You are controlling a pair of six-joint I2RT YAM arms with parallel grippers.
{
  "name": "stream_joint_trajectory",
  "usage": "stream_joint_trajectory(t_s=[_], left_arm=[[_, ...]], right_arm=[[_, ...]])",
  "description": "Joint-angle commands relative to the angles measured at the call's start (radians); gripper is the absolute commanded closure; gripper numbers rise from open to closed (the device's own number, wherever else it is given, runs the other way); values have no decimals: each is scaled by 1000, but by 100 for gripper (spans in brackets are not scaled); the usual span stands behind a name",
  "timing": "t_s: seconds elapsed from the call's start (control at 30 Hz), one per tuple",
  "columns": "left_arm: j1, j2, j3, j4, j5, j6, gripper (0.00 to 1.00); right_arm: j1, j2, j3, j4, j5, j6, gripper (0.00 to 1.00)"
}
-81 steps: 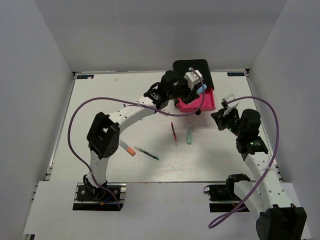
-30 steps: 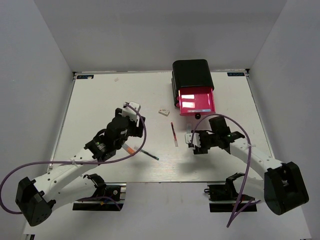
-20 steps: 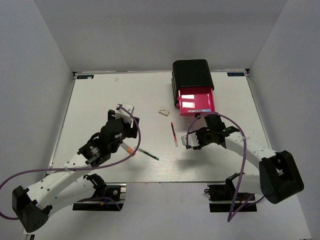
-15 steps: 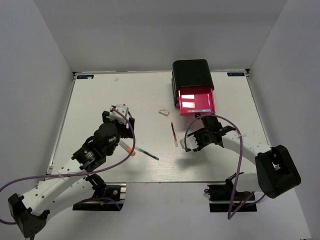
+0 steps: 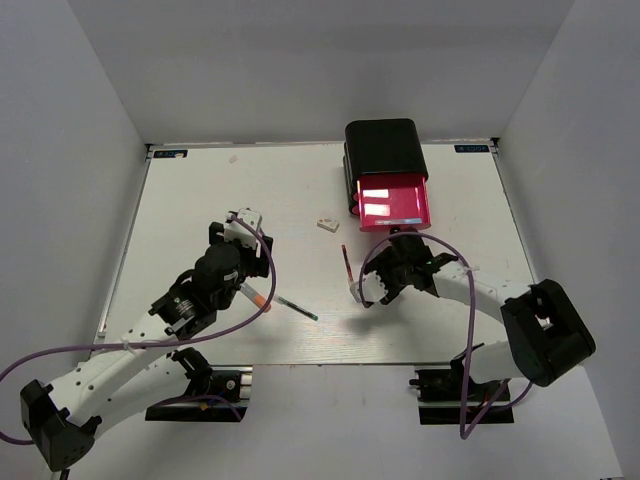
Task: Sort the stationery into containers
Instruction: Pick up the pen from the center of the board.
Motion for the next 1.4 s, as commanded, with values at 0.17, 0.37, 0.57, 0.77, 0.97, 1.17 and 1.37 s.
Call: stream_joint_trajectory(t_s=[0.17,0.37,0.57,0.77,0.97,1.17,1.37], left_arm=[[2,19,-7,-1,-6,6,15],[2,19,-7,-1,-15,6,15],[2,19,-7,-1,-26,6,15],[2,10,-7,-1,-35,6,15],[2,10,-7,-1,-35,6,15],[2,10,-7,-1,-35,6,15],[2,10,-7,-1,-35,6,15]], right_arm=[[38,81,53,-45,-8,-167,35],[53,137,95,-111,-9,-265,35],[73,196,139,-224,-49,-351,33],[86,248,156,-264,-77,-327,36],[92,289,158,-283,-84,-252,47],[96,309,150,-326,-123,-166,63],[95,302,130,-313,-166,-53,76]])
